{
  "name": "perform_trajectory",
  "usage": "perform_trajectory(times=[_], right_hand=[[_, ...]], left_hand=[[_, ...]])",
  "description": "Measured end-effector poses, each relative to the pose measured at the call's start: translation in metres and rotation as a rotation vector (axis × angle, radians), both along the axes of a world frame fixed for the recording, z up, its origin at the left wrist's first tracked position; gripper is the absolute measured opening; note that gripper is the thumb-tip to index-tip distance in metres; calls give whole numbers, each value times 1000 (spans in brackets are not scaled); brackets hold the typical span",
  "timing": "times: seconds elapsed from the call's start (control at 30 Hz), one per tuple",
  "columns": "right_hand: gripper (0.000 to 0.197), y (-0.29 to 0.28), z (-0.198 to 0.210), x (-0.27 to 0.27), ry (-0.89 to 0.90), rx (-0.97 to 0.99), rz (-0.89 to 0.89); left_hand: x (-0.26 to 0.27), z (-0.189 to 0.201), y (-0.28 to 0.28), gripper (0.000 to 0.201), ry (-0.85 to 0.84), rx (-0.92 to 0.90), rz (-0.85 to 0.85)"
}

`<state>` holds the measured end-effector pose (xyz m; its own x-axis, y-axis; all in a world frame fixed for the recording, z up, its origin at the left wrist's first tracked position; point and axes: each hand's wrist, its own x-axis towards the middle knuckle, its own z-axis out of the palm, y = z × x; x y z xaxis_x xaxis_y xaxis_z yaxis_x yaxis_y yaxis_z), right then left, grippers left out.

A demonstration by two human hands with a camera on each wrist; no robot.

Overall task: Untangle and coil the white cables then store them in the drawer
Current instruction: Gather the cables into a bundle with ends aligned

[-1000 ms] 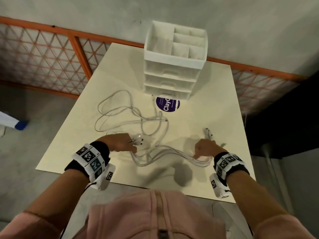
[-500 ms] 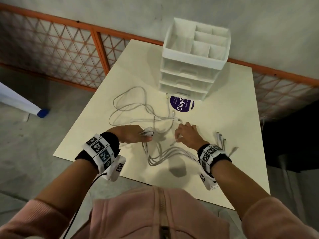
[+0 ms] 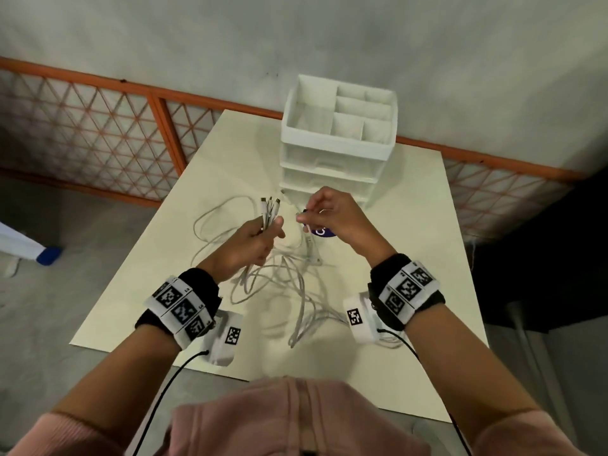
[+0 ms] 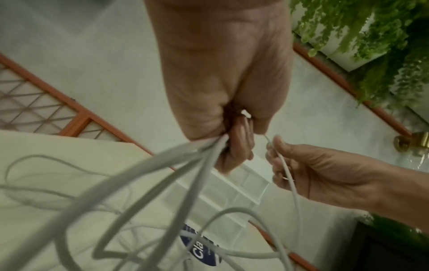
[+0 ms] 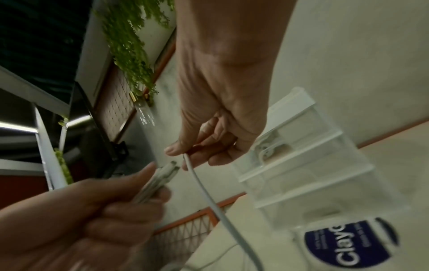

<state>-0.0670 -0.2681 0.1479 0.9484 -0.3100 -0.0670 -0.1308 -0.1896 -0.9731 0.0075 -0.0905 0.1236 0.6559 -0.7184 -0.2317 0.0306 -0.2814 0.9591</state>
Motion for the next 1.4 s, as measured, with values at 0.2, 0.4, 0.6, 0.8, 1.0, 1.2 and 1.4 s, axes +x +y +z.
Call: perform_trajectory(times=[0.2, 0.4, 0.6, 0.8, 1.0, 1.2, 1.4], right_hand=[[31, 32, -10, 17, 8, 45, 35], [49, 12, -15, 3, 149, -164, 230], [66, -53, -29, -12, 349, -499, 124], [46, -83, -23, -22, 189, -476, -101], [38, -46, 22, 2, 13, -442, 28], [43, -10, 43, 15, -27, -459, 154], [63, -74, 7, -20, 273, -576, -51]], left_hand=[[-4, 7, -14, 40, 86, -162, 140], [14, 15, -5, 41, -25, -251, 430], [33, 36, 10, 45, 246, -639, 569], [37, 37, 15, 46, -74, -375, 520], [23, 30, 1, 30, -208, -147, 232], [7, 37, -10, 17, -152, -141, 27], [39, 31, 17, 23, -276, -133, 157]])
